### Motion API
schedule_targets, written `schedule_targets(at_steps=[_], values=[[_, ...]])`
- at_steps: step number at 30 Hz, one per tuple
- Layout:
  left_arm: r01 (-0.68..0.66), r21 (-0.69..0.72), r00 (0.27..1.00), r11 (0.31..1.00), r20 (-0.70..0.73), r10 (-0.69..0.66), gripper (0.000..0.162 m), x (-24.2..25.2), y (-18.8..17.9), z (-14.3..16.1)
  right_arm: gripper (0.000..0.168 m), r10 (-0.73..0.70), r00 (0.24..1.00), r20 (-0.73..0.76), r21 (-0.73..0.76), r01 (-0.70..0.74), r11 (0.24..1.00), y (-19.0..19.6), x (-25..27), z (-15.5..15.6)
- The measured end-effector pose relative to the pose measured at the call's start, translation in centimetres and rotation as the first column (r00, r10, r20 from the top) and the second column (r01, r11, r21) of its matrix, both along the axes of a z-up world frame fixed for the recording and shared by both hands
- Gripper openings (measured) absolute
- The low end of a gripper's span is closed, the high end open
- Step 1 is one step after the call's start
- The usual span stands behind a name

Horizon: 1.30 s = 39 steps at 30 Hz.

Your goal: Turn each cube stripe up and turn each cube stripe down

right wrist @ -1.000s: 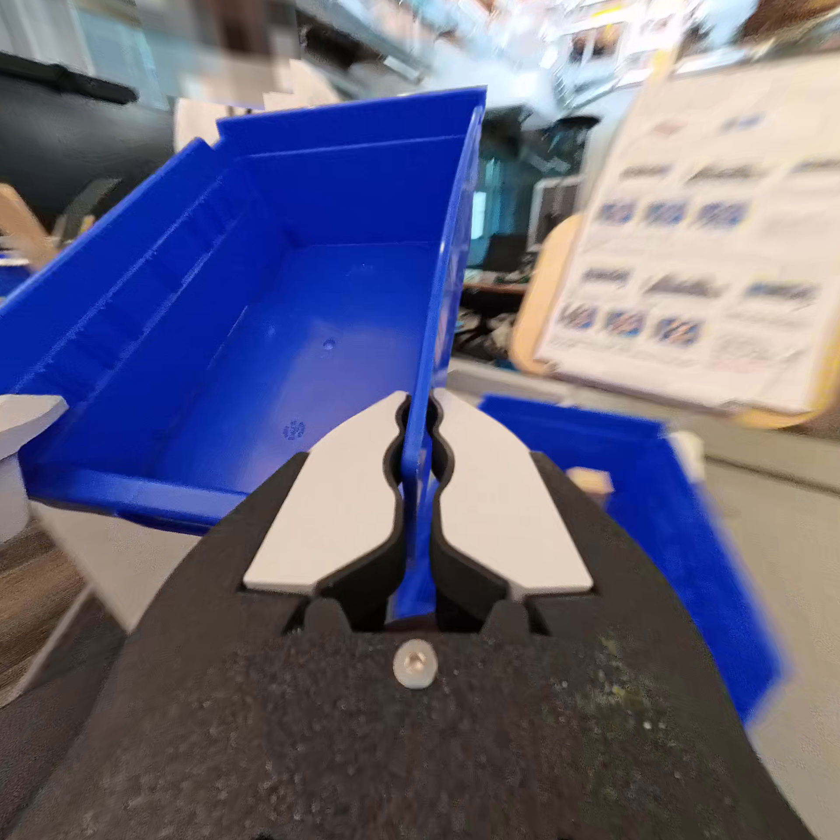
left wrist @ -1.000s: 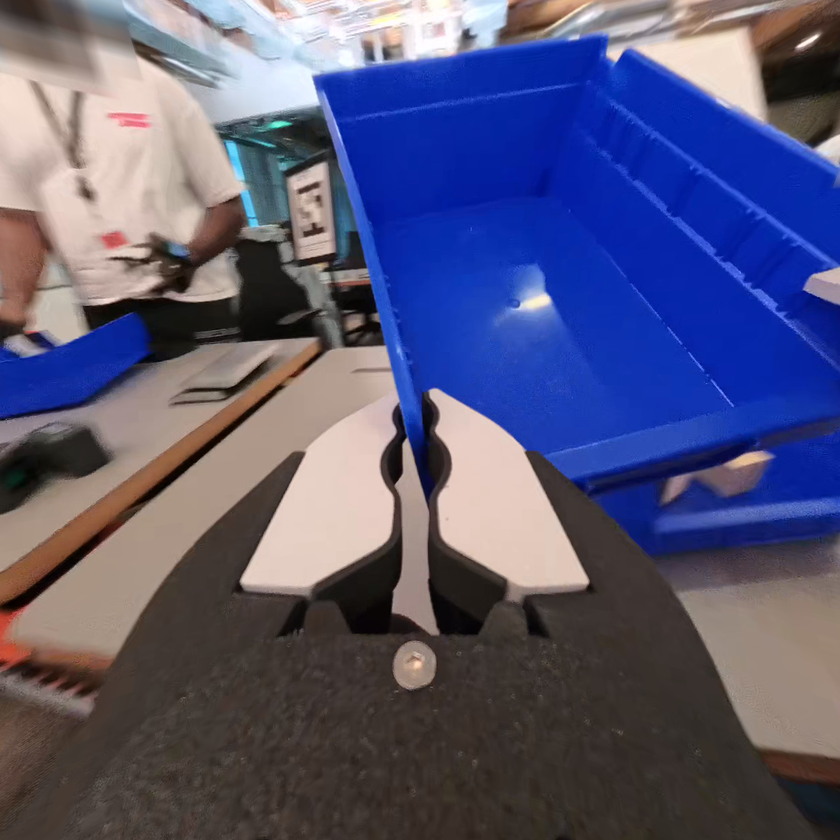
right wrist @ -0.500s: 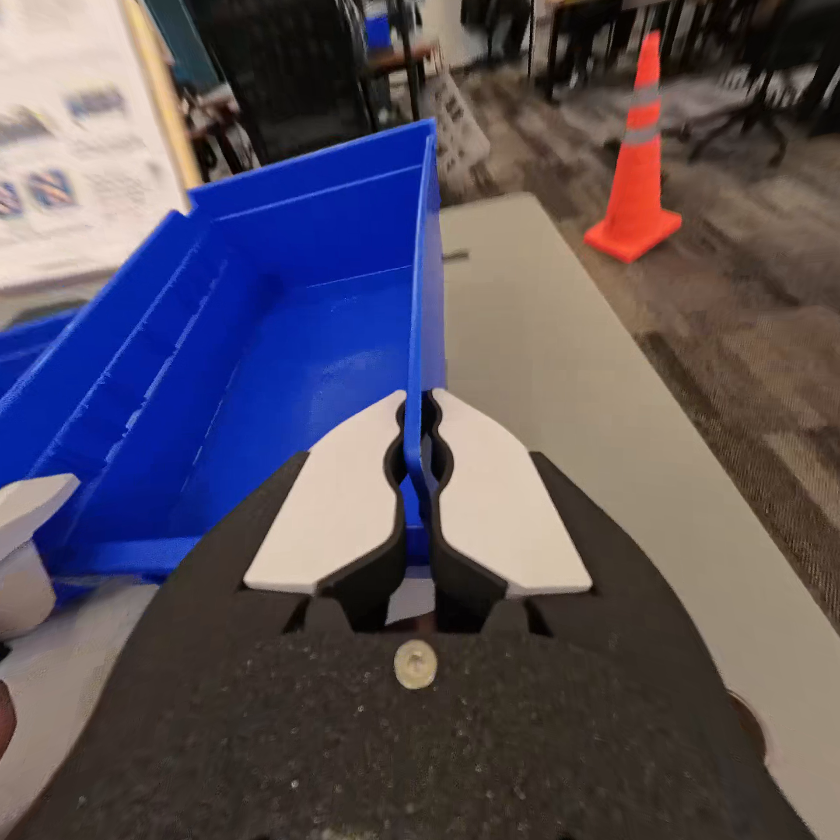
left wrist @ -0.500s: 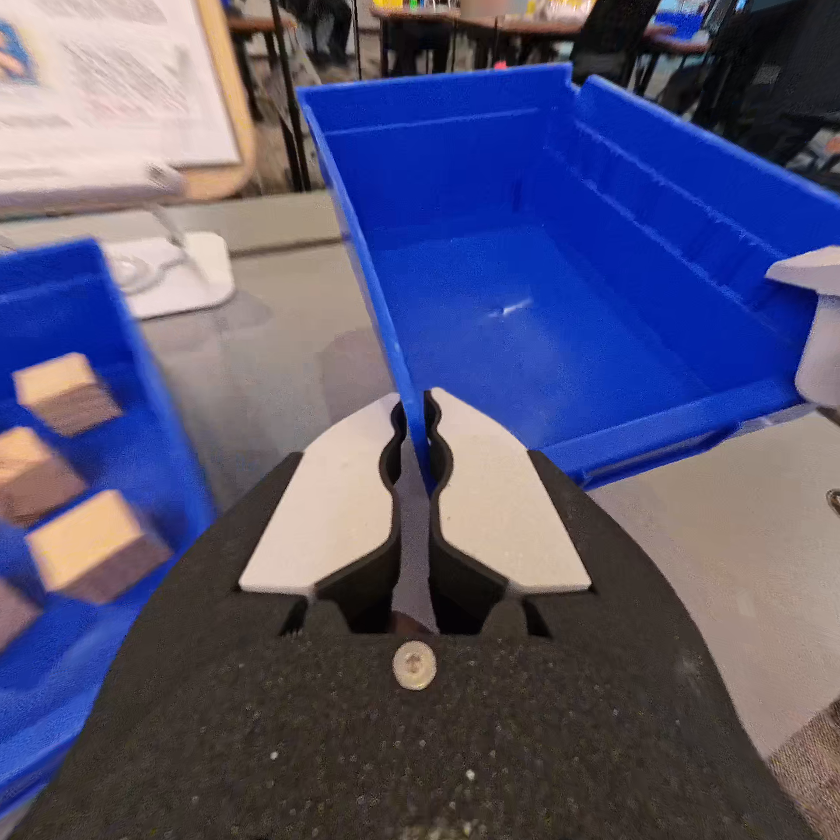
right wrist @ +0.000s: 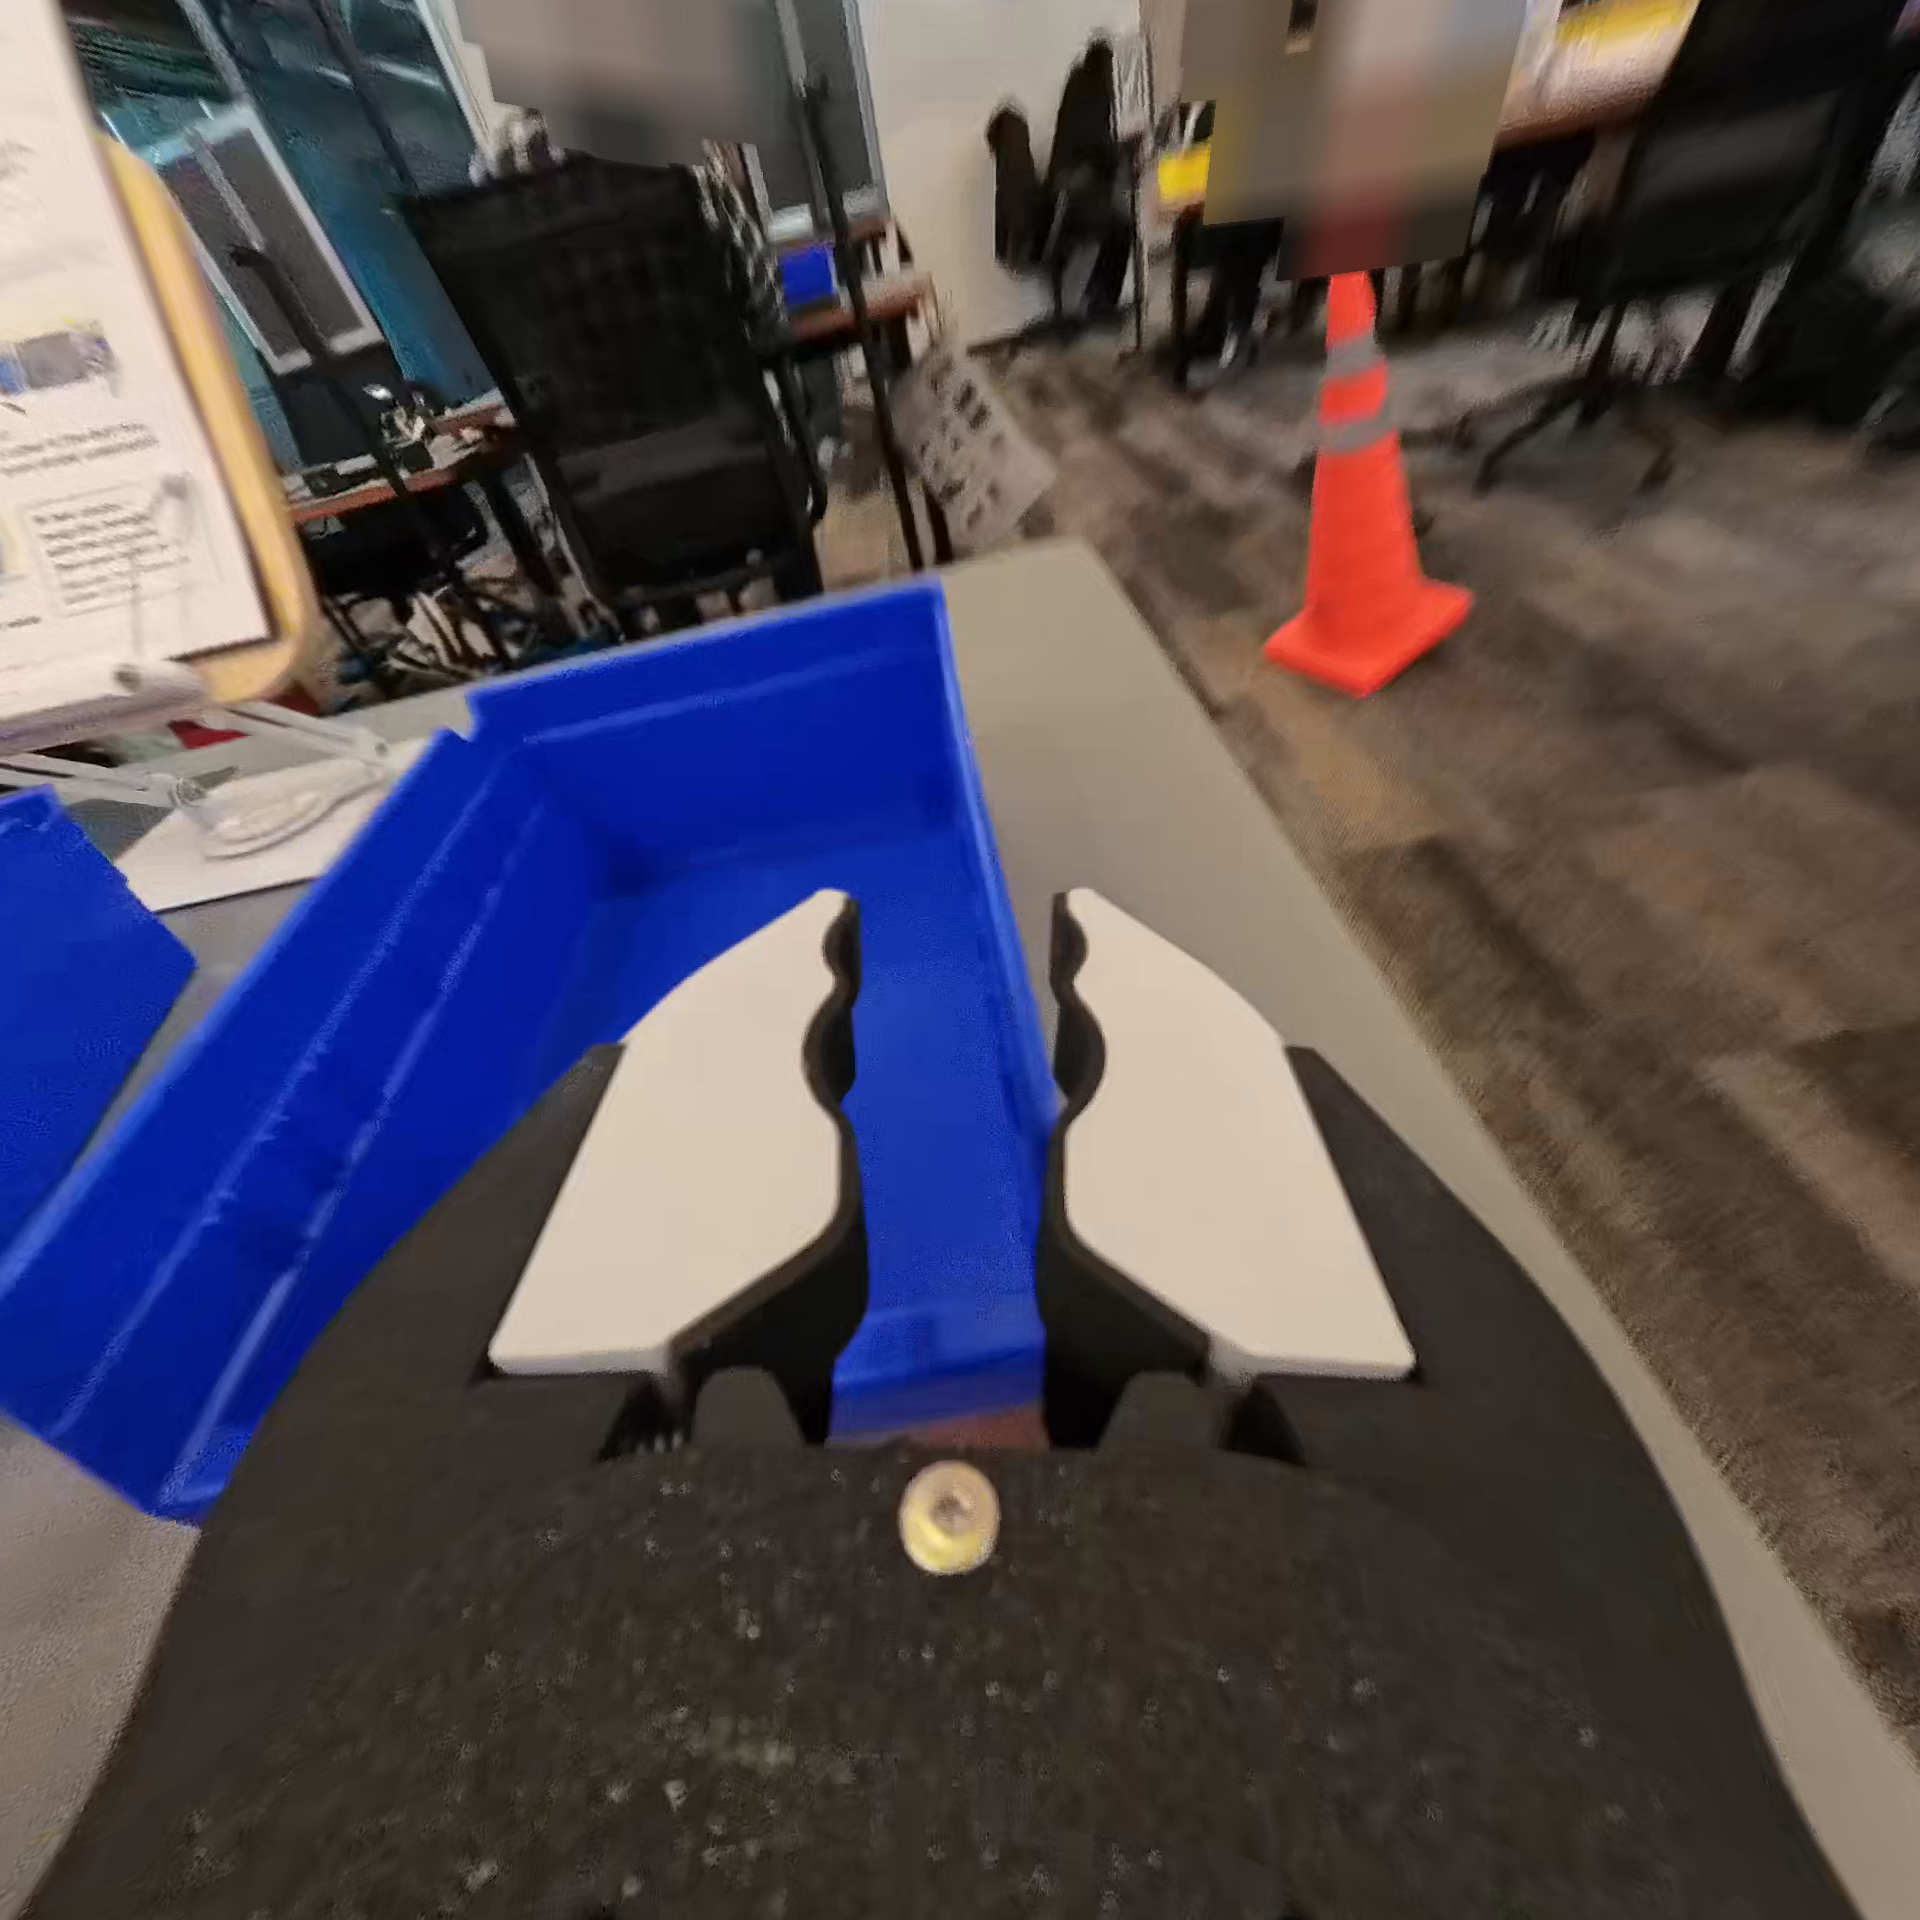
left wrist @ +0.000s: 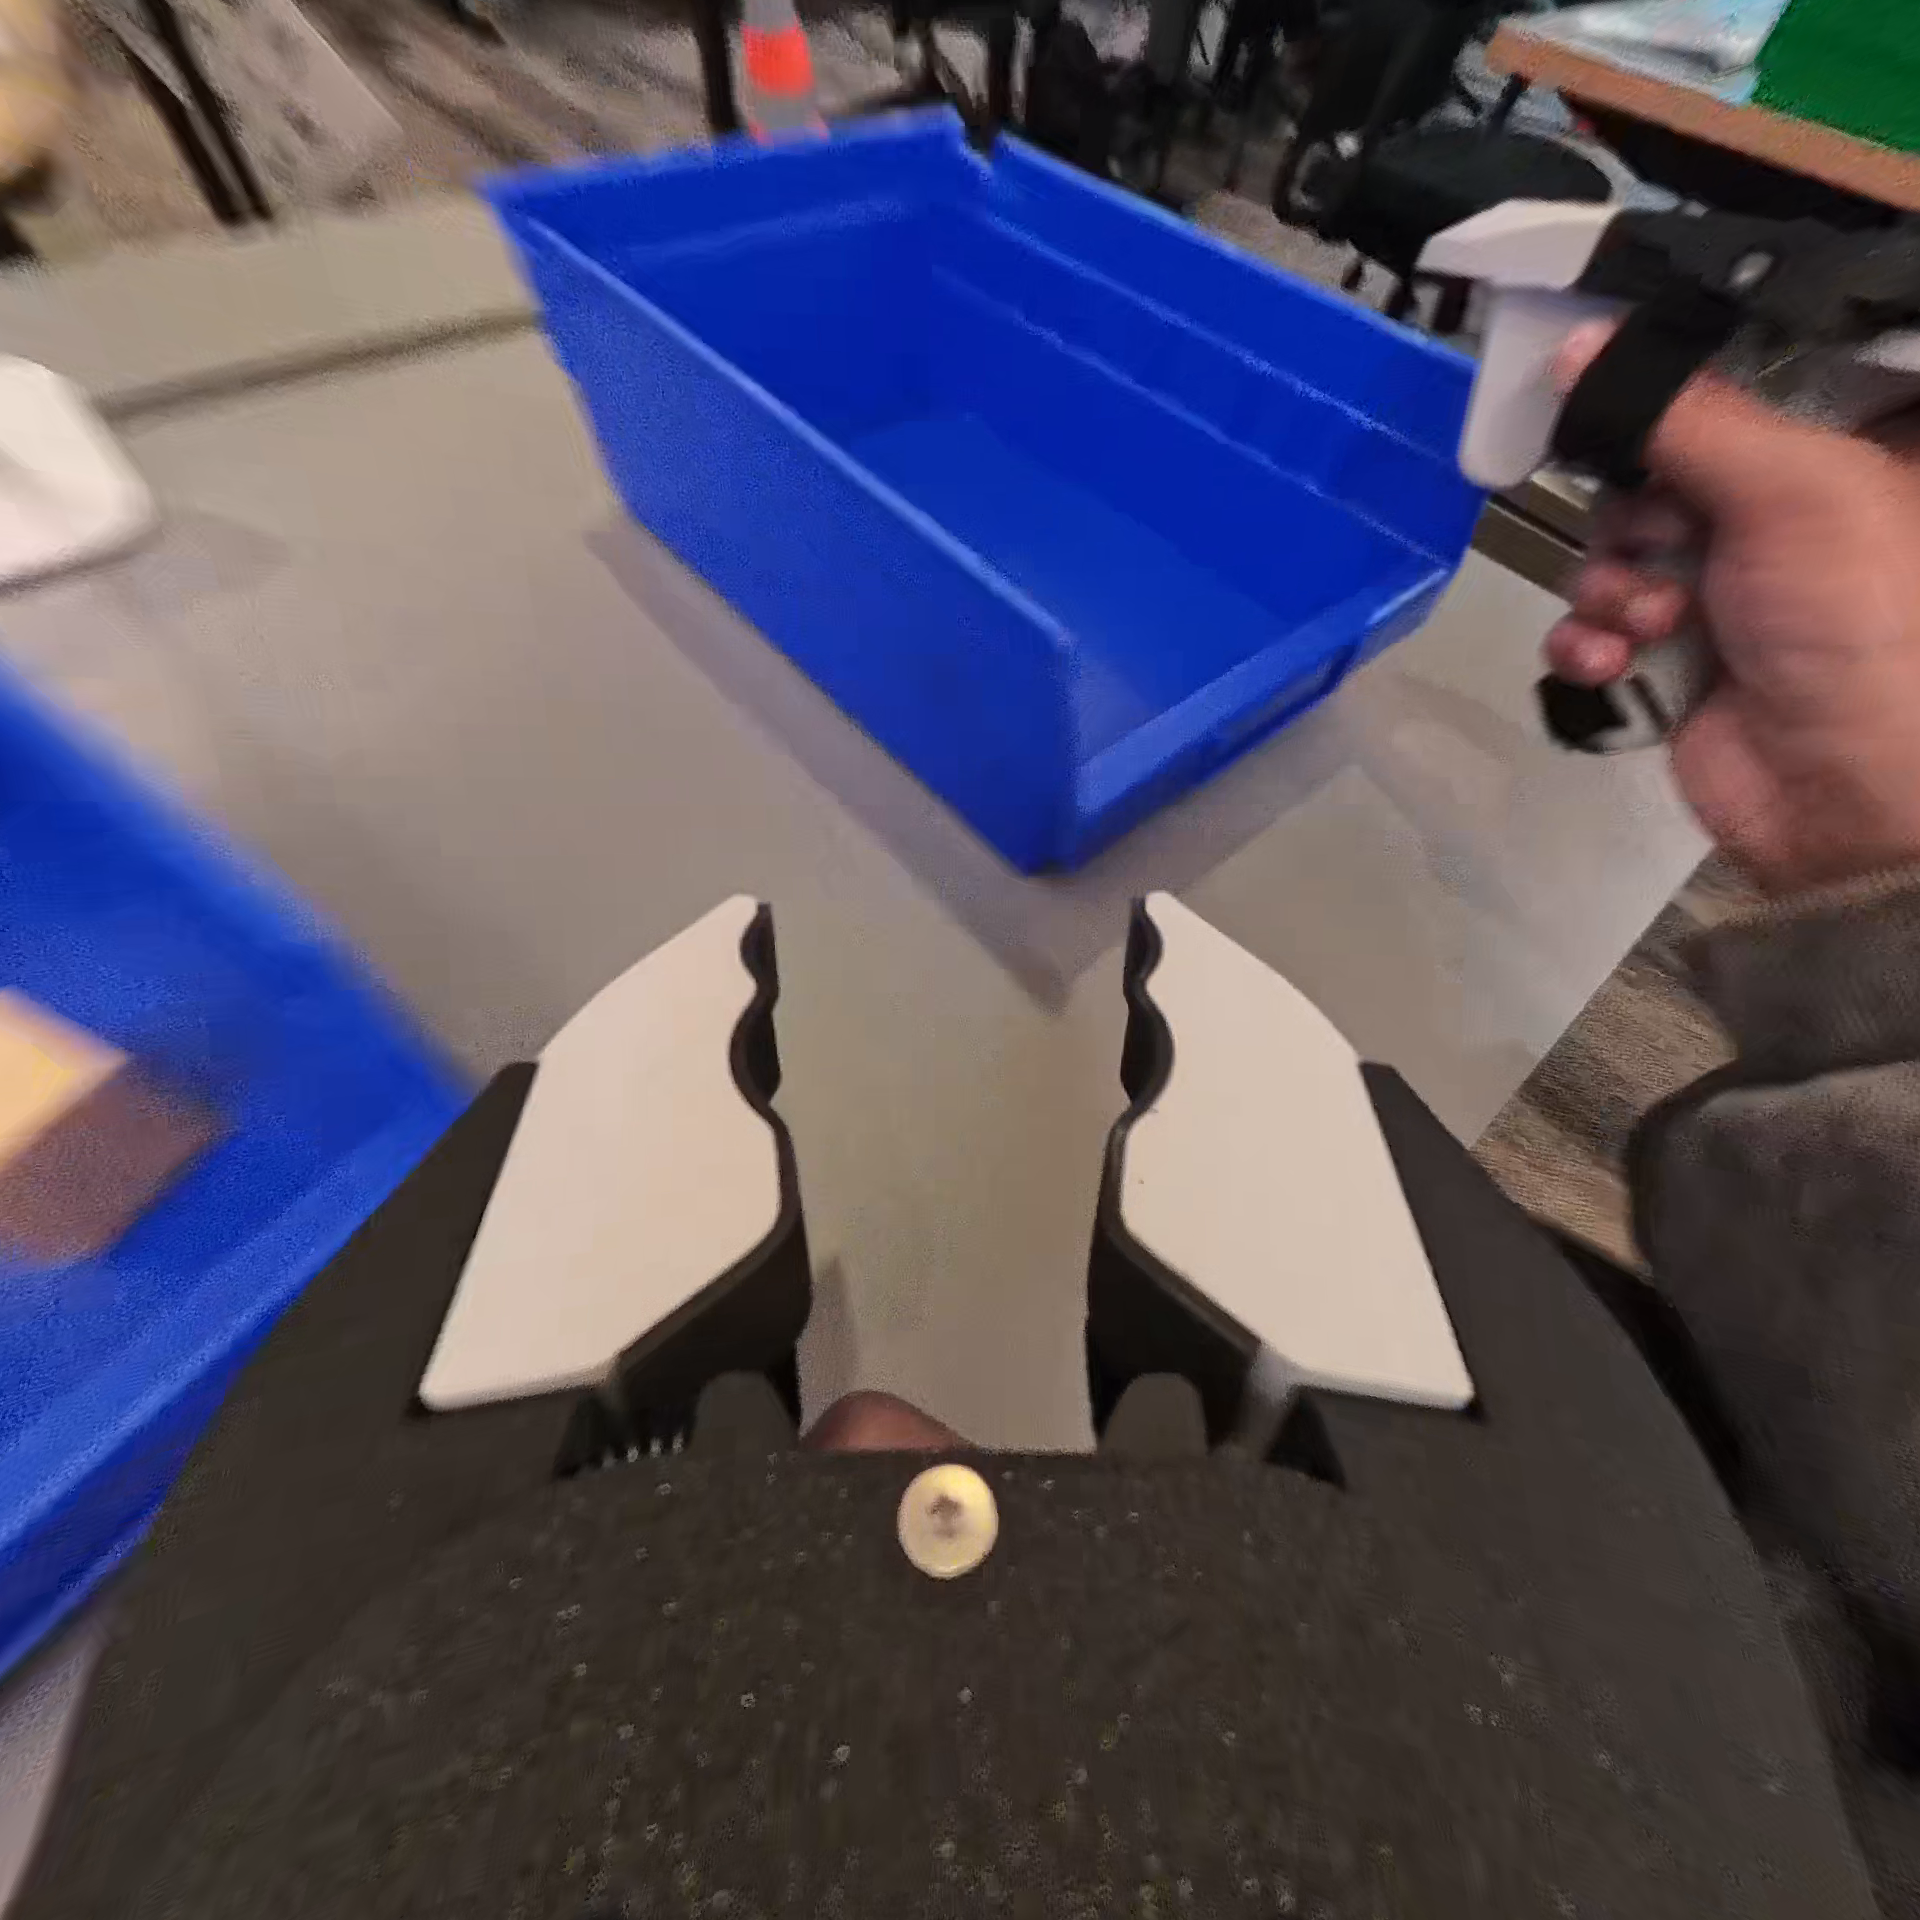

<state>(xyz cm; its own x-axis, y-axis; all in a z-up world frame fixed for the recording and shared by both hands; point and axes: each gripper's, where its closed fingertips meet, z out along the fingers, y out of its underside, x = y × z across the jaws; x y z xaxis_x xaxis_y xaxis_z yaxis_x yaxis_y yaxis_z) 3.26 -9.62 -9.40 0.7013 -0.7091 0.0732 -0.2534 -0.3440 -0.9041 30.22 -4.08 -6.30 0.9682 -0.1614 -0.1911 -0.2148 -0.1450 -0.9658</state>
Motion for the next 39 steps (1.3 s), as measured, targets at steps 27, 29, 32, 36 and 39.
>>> schedule_targets(at_steps=[27, 29, 32, 36, 39], values=[[-0.615, -0.014, 0.788, 0.788, 0.027, 0.615, 0.006, -29.5, 9.3, -2.4, 0.015, 0.426, 0.905, 0.005, -0.115, -0.423, 0.899, 4.7, -37.4, -5.0], [-0.624, 0.003, 0.781, 0.781, 0.013, 0.624, 0.005, -30.0, 9.4, -2.3, 0.008, 0.408, 0.913, 0.008, -0.125, -0.404, 0.906, 4.8, -37.9, -5.0], [-0.641, 0.035, 0.768, 0.767, 0.002, 0.641, 0.003, -31.7, 9.6, -1.8, 0.005, 0.35, 0.936, -0.019, -0.127, -0.35, 0.928, 4.9, -39.3, -4.9], [-0.684, 0.129, 0.726, 0.718, 0.022, 0.687, 0.003, -37.0, 10.0, 0.7, 0.004, 0.351, 0.936, 0.001, -0.059, -0.351, 0.935, 5.0, -44.4, -3.1], [-0.685, 0.174, 0.724, 0.708, 0.056, 0.687, 0.003, -42.2, 10.3, 2.3, 0.004, 0.353, 0.935, 0.04, 0.001, -0.354, 0.935, 5.6, -49.6, -1.0]])
